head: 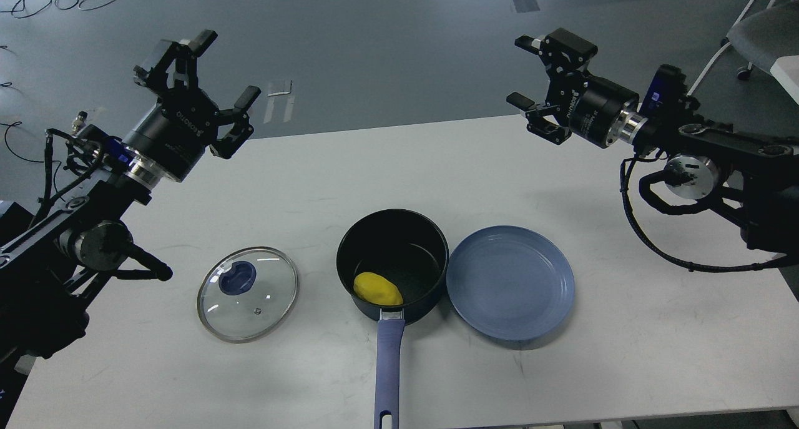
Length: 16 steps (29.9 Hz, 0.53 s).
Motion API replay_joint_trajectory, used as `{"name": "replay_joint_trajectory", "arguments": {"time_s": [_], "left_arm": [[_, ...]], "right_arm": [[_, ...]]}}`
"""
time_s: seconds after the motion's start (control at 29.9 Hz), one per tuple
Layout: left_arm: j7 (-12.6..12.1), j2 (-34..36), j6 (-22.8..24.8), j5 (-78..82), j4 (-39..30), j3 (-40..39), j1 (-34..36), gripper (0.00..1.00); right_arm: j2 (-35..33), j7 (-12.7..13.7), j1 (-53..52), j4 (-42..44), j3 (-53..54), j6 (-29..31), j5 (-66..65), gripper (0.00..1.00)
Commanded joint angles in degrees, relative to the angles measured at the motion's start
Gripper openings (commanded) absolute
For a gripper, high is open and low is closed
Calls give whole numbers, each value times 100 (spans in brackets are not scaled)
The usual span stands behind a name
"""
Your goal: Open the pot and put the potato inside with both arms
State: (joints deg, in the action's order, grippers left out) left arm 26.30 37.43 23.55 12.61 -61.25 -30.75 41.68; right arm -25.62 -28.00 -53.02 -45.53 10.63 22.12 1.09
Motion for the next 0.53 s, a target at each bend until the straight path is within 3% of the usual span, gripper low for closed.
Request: {"name": "replay_joint_trajectory", "arguments": {"time_s": [0.0, 0.5], "left_arm": [[-98, -104, 114, 13, -1, -1, -142, 98], [-99, -376, 168, 48, 52, -10, -265, 98]], "right_arm": [[48, 0, 396, 61, 378, 3, 277, 100], [40, 0, 828, -17, 448, 65, 410, 100]]}}
